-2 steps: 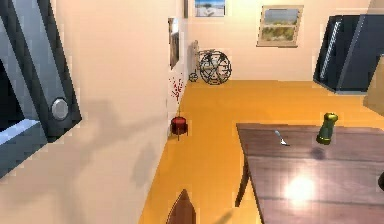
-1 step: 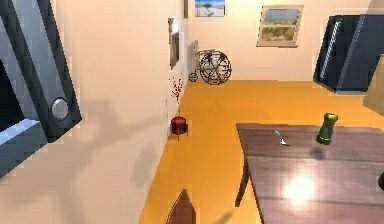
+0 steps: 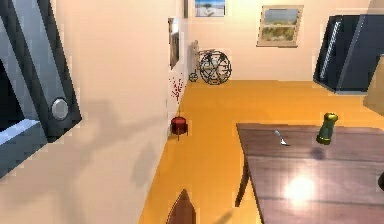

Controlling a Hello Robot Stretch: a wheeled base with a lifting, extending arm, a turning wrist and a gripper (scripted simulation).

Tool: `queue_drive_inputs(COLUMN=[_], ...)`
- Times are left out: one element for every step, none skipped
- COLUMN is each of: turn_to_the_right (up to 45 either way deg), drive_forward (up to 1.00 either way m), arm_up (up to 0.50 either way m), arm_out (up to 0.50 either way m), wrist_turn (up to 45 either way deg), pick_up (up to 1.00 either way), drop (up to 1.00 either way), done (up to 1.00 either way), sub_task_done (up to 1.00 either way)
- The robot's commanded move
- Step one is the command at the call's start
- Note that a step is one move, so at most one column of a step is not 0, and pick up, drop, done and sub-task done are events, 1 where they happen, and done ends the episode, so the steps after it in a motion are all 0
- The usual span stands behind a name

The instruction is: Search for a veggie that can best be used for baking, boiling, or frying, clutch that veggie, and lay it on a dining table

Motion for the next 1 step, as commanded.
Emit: queue_drive_inputs(turn_to_the_right=[0.0], drive_forward=[0.00], arm_up=[0.00], arm_out=[0.00], wrist_turn=[0.0], pick_up=[0.00], drop=[0.00], done=[1.00], sub_task_done=[0.00])
